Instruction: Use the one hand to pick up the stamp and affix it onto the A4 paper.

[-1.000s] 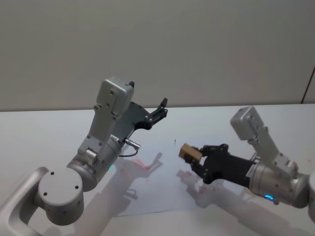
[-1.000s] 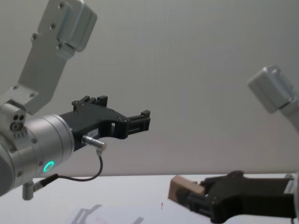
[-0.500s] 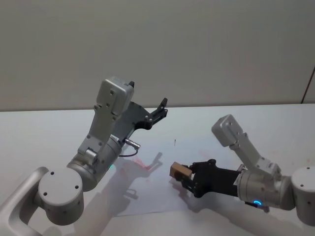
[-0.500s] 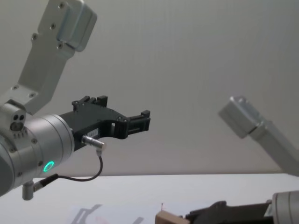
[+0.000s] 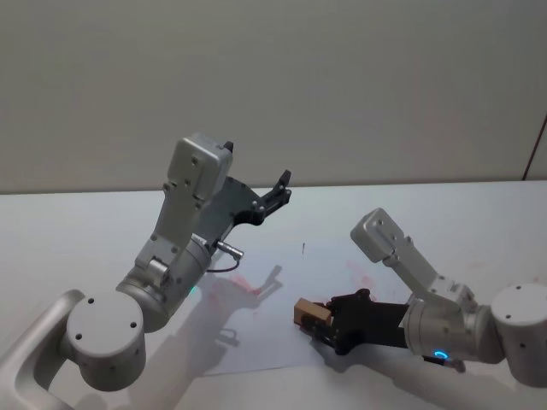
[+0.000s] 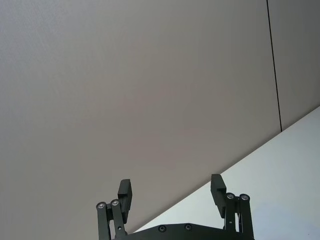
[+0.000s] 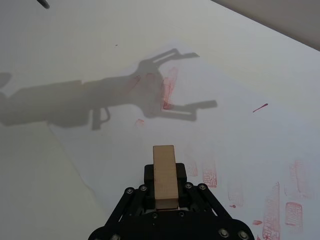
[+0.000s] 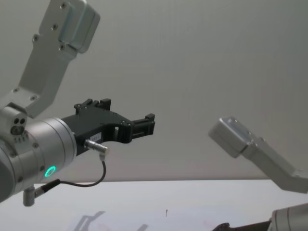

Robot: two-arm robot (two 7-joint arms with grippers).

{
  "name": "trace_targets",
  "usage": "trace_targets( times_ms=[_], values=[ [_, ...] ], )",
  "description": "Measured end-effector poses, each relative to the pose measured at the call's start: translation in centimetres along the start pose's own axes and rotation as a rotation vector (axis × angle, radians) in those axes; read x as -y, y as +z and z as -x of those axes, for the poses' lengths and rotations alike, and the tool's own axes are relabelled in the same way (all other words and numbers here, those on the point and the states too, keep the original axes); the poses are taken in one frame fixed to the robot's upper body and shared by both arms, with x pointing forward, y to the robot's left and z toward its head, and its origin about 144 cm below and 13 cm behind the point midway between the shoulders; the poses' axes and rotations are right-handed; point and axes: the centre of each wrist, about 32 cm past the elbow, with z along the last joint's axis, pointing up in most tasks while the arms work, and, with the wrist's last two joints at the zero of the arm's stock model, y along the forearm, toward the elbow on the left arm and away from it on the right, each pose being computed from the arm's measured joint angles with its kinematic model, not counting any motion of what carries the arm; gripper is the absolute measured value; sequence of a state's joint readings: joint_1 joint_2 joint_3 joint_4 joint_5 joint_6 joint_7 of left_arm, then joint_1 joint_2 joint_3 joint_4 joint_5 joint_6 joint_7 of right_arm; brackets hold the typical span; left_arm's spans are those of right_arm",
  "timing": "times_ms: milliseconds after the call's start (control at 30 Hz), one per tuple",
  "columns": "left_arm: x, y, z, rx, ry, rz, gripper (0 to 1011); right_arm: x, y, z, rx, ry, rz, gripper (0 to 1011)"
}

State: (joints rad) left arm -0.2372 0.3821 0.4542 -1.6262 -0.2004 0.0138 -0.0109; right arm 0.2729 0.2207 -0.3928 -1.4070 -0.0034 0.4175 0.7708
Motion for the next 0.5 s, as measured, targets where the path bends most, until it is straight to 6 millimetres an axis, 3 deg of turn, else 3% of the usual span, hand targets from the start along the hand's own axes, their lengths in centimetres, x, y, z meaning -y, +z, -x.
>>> trace_targets(
  times_ms=[500],
  values=[
    [0.0,0.0,0.0,0.0,0.0,0.0,1001,-0.52,-0.01,-0.02,-0.007,0.015,0.055,217]
  ],
)
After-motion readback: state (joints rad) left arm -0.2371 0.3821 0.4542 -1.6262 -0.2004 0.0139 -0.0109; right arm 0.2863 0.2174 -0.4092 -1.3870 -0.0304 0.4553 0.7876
